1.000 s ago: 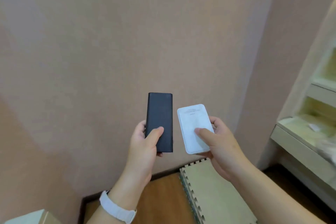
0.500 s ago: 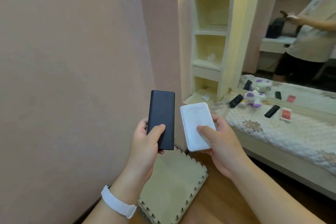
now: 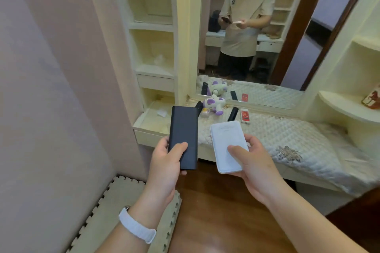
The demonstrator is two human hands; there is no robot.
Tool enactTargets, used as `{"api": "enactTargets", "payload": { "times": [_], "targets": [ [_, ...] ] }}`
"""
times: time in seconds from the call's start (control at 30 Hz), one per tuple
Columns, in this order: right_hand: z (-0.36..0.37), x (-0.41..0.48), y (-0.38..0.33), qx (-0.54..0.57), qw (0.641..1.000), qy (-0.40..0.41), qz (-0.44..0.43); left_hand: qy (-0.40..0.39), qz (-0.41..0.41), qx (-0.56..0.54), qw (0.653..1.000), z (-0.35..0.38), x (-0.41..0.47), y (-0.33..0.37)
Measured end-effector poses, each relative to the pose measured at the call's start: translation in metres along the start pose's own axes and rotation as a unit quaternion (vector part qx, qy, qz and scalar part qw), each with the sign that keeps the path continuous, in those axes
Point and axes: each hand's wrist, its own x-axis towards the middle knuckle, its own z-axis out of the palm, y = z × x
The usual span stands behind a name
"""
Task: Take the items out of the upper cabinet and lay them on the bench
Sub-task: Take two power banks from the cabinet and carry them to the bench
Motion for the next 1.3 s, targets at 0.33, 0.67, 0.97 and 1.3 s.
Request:
{"api": "enactTargets", "payload": {
  "times": [0.33, 0.67, 0.97, 1.3],
  "targets": [
    [-0.011, 0.056, -0.011, -0.018, 0.991, 0.130, -0.020, -0.116, -0.059, -0.015, 0.991, 0.041, 0.110, -0.010],
    [-0.091, 0.110, -0.013, 0.031, 0.974, 0.223, -0.026, -0.206, -0.094, 0.013, 0.974, 0.143, 0.156, -0.029],
    [-0.197, 0.195, -0.037, 0.056, 0.976, 0.211, -0.003, -0.175, -0.115, 0.072, 0.975, 0.264, 0.181, -0.058],
    [-0.322, 0.274, -0.052, 0.064, 0.981, 0.181, 0.034, -0.125, -0.103, 0.108, 0.981, 0.392, 0.214, -0.083]
  ]
}}
